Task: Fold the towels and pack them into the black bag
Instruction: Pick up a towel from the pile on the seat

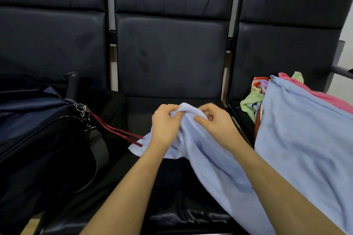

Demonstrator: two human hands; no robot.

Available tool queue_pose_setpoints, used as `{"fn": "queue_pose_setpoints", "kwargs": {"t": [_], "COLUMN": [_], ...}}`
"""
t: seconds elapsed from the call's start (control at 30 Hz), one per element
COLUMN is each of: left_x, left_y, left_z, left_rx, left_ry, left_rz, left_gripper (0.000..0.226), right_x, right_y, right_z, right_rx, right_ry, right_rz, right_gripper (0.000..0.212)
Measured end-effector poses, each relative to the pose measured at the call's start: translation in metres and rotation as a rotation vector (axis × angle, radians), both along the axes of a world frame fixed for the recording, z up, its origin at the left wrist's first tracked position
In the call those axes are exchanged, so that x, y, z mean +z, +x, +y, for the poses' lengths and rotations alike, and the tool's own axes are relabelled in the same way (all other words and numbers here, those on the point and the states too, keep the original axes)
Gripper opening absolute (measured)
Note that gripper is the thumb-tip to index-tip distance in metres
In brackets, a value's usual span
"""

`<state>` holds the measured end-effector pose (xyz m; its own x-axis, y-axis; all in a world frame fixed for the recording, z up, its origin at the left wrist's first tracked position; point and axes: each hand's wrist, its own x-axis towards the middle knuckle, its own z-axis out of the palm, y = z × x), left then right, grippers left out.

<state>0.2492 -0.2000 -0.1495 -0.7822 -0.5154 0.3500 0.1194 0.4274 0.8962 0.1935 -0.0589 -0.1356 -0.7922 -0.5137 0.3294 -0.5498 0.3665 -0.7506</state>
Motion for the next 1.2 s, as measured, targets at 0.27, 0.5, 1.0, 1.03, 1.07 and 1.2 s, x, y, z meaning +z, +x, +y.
{"fn": "queue_pose_setpoints", "kwargs": {"t": [0.27, 0.5, 1.0, 1.03, 1.07, 1.2], "left_x": [0.021, 0.096, 0.154, 0.154, 0.155, 0.165], "left_y": [0.001, -0.005, 0.009, 0.009, 0.009, 0.001], "left_z": [-0.011, -0.019, -0.041, -0.041, -0.041, -0.043], "left_rx": [-0.085, -0.224, 0.012, -0.005, -0.019, 0.032], "left_ry": [-0.112, -0.341, -0.487, -0.441, -0.380, -0.100], "left_rz": [0.078, 0.151, -0.188, -0.179, -0.154, 0.050], "left_gripper": [0.043, 0.029, 0.008, 0.009, 0.011, 0.011], "right_x": [0.029, 0.082, 0.171, 0.173, 0.175, 0.175], "right_y": [0.005, 0.003, -0.008, -0.009, -0.011, -0.021], "right_z": [0.000, -0.018, -0.052, -0.054, -0.055, -0.057], "right_rx": [-0.186, -0.018, -0.305, -0.308, -0.308, -0.336], "right_ry": [-0.071, -0.187, -0.264, -0.270, -0.277, -0.355], "right_rz": [0.089, 0.101, 0.239, 0.241, 0.241, 0.218], "right_gripper": [0.014, 0.041, 0.019, 0.019, 0.020, 0.018]}}
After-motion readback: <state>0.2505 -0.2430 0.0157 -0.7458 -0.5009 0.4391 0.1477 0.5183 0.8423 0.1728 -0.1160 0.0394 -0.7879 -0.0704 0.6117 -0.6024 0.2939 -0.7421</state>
